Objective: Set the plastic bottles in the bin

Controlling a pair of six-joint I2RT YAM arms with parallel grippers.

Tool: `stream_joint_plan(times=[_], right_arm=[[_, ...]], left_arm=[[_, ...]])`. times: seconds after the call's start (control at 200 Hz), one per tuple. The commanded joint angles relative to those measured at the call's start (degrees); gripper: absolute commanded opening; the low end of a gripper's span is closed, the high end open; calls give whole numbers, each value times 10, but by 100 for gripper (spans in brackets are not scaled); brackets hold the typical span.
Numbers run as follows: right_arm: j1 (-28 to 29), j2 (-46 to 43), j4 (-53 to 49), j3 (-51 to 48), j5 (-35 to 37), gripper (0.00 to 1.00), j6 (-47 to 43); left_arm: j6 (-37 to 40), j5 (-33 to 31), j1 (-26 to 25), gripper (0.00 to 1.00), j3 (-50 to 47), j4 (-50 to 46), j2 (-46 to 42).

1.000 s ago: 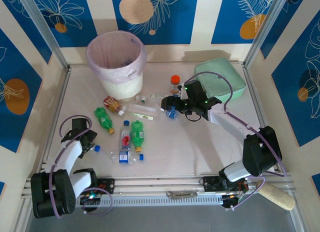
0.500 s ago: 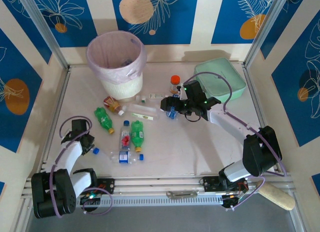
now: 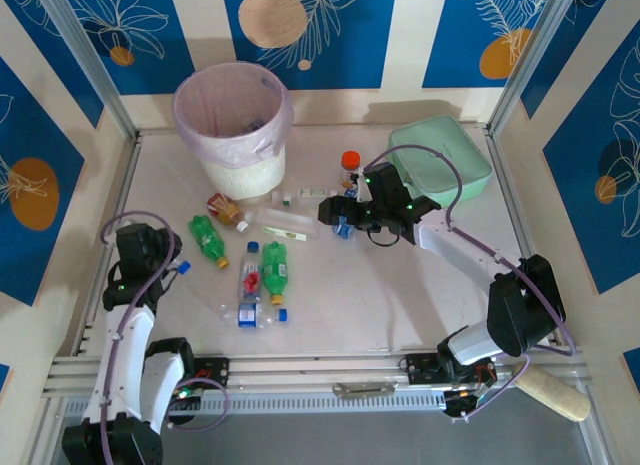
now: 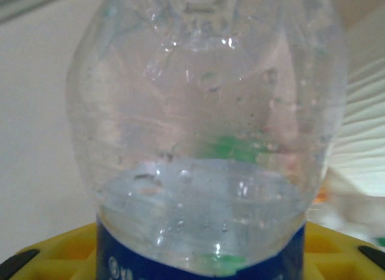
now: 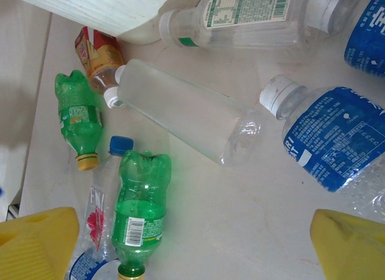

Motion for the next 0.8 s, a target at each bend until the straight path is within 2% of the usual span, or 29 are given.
stream_joint_plan(times=[0.0, 0.155, 0.355, 0.57, 0.795], right_arm=[[5, -25, -18, -3, 3, 99, 4], [6, -35, -27, -12, 2, 99, 8], [6, -33, -29, -14, -7, 99, 10], [6, -33, -16, -19, -12, 99, 20], [2, -24, -27, -7, -21, 99, 19]], left_arm=[[60, 63, 3, 43, 73, -23, -7], [78, 138, 3, 43, 176, -11, 27], [81, 228, -4, 42, 312, 23, 125], [115, 240, -61, 42, 483, 12, 269], [210, 222, -139, 42, 730, -99, 466]])
